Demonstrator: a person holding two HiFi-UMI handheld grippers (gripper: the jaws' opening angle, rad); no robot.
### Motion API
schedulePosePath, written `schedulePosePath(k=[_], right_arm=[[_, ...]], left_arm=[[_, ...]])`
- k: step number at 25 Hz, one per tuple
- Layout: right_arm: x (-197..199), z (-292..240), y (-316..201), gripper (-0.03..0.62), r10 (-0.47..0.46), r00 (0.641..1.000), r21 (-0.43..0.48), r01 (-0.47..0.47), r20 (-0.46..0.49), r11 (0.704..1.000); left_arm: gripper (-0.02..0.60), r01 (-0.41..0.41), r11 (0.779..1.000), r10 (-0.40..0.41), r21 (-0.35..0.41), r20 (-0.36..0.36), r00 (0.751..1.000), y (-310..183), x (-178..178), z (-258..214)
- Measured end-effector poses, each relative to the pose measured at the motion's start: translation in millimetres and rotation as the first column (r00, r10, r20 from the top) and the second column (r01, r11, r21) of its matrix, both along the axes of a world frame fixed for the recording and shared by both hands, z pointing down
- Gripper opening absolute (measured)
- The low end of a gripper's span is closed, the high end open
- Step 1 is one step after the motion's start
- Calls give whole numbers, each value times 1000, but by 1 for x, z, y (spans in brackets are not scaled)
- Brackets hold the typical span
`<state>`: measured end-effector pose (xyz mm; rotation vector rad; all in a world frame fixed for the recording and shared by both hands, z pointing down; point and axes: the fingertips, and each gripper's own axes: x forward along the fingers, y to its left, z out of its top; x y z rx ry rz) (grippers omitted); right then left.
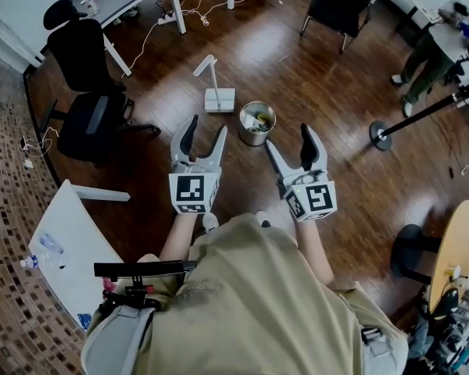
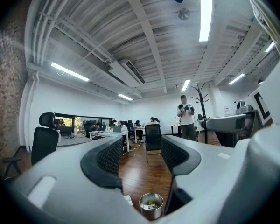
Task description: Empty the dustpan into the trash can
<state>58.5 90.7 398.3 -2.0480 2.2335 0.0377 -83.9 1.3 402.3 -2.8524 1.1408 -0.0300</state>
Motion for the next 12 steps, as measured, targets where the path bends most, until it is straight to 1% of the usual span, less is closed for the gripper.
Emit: schedulePosePath(k=[12], right_arm=[[-13, 4, 3, 387, -11, 1000, -26, 11, 3, 1000]], left_arm=[[250, -39, 999, 39, -34, -5, 999, 5, -1, 9]])
